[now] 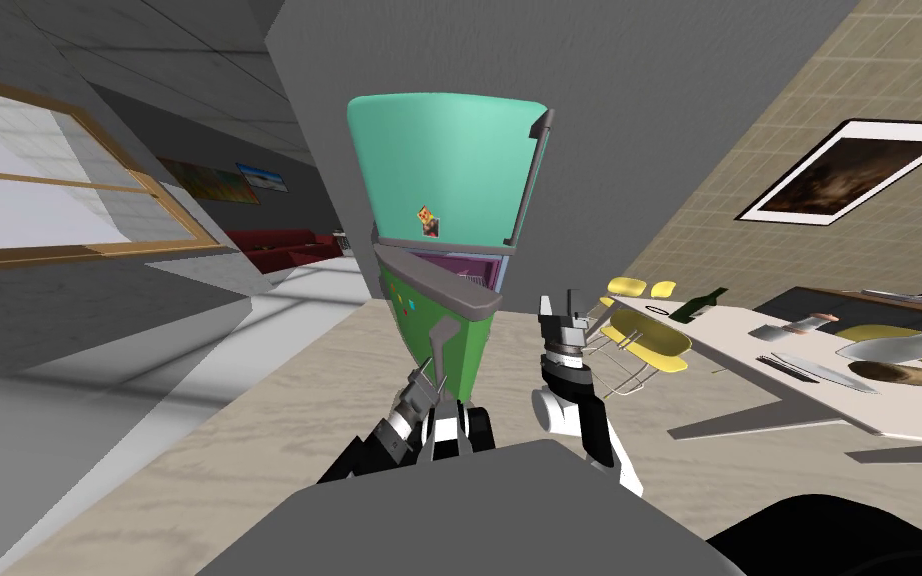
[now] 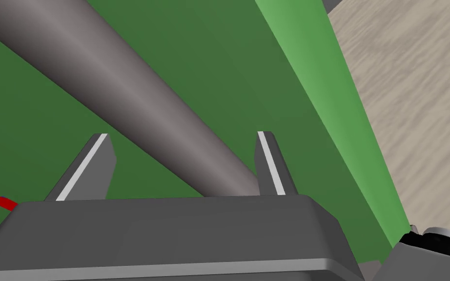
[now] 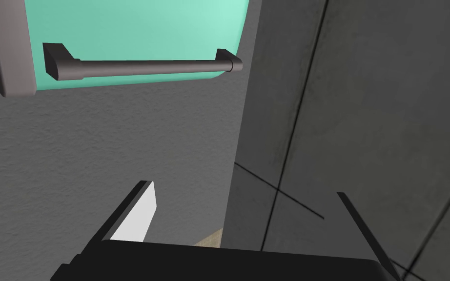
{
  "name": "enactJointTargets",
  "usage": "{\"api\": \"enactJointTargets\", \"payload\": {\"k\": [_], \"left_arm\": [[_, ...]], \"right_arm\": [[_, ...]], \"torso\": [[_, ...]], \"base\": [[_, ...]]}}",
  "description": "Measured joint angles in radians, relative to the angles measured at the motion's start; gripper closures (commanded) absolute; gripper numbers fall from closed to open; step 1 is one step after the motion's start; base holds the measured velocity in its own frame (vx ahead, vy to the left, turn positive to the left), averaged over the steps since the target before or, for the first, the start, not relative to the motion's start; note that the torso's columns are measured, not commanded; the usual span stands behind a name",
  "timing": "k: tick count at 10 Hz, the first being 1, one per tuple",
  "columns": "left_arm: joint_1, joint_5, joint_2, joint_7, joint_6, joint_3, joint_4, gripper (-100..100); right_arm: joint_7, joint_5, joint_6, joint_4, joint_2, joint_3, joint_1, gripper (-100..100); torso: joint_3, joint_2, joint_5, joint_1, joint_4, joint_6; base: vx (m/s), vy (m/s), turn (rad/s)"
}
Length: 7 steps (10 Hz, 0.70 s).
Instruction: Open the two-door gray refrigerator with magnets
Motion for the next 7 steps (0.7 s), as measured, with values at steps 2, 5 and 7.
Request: {"api": "enactJointTargets", "payload": {"k": [2, 5, 7], "left_arm": [[0.001, -0.003, -0.013, -0.004, 0.012, 0.002, -0.001, 100], [0.002, 0.001, 0.003, 0.000, 0.004, 0.000, -0.007, 100], [0.007, -0.001, 0.004, -0.001, 0.001, -0.002, -0.012, 100]], "right_arm": [[0.000, 0.000, 0.000, 0.000, 0.000, 0.000, 0.000, 0], [0.000, 0.000, 0.000, 0.000, 0.000, 0.000, 0.000, 0], [0.000, 0.000, 0.000, 0.000, 0.000, 0.000, 0.000, 0]], "torso": [[0.000, -0.001, -0.002, -0.007, 0.000, -0.001], [-0.001, 0.000, 0.000, -0.002, 0.000, -0.001], [-0.004, 0.001, 0.000, -0.002, -0.004, 0.002]], "base": [[-0.018, 0.021, 0.025], [0.013, -0.023, 0.002], [-0.009, 0.049, -0.056]]}}
